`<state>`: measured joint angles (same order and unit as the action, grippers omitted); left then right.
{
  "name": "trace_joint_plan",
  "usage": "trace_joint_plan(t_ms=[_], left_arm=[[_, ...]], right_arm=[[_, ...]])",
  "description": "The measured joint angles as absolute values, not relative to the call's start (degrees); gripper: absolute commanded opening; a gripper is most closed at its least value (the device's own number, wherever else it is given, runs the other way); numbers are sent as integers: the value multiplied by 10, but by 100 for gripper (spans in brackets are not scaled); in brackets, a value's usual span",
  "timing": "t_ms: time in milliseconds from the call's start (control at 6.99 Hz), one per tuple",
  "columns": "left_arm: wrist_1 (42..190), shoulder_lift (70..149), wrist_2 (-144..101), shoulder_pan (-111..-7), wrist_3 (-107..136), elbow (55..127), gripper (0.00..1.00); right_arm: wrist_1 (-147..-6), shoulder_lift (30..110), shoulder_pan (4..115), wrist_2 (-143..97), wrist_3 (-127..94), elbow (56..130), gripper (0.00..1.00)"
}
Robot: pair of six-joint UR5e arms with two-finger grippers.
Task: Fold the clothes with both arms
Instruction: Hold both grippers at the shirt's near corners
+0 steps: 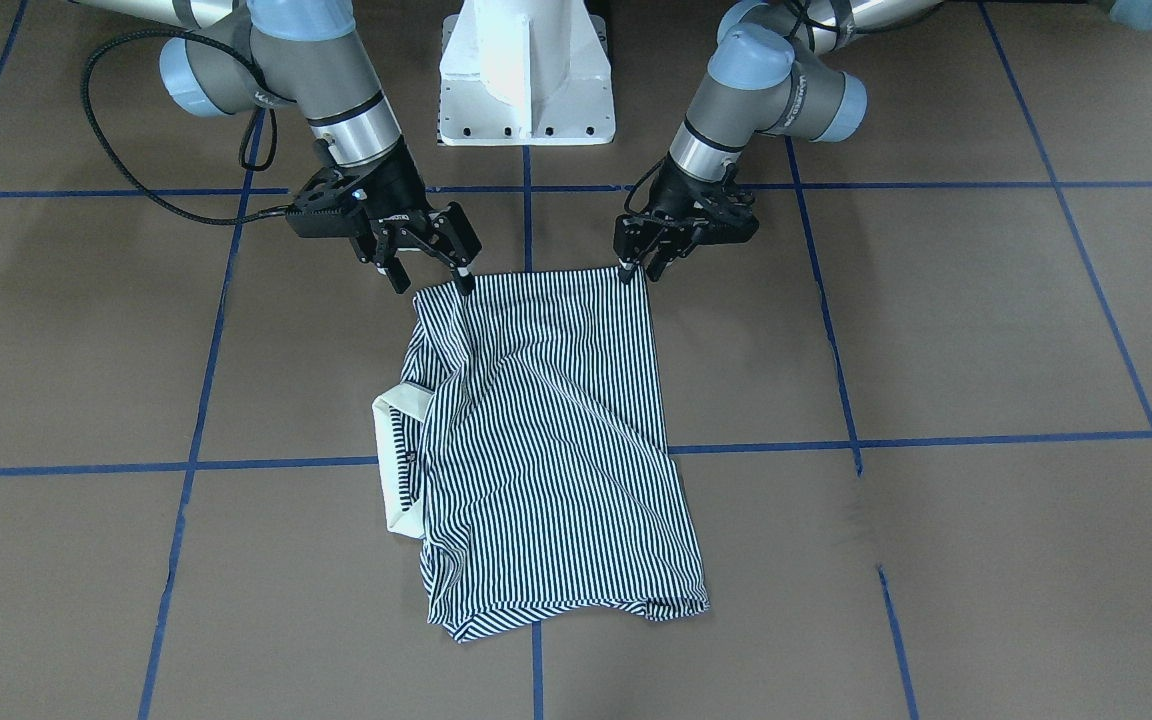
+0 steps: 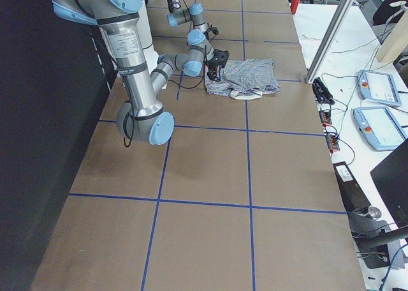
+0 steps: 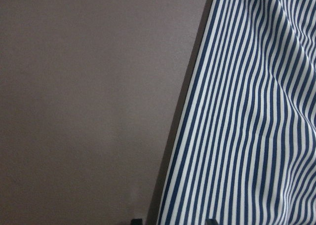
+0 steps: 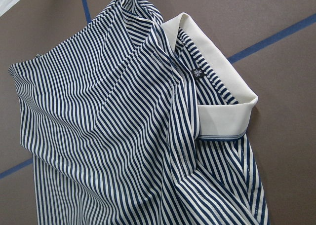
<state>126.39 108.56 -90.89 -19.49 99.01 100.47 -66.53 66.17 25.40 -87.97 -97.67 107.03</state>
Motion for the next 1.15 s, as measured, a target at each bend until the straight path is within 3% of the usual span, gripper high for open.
trace_joint_plan(t_ms=[143,286,429,859,1145], left_arm=[[1264,1087,-909,-193,990,1004,52],[1264,1088,-909,-191,990,1004,42],[1264,1088,-909,-189,991,1004,1],[1265,1089,-908,-187,990,1004,0],[1265,1091,-909,-186,988,1006,0]], right_arm=[[-665,662,254,-880,-976,1070,99],[-665,662,254,-880,-976,1070,99],[-665,663,254,-880,-975,1069,100],[-665,663,253,-880,-975,1067,98],[-675,661,240,-877,-979,1061,86]])
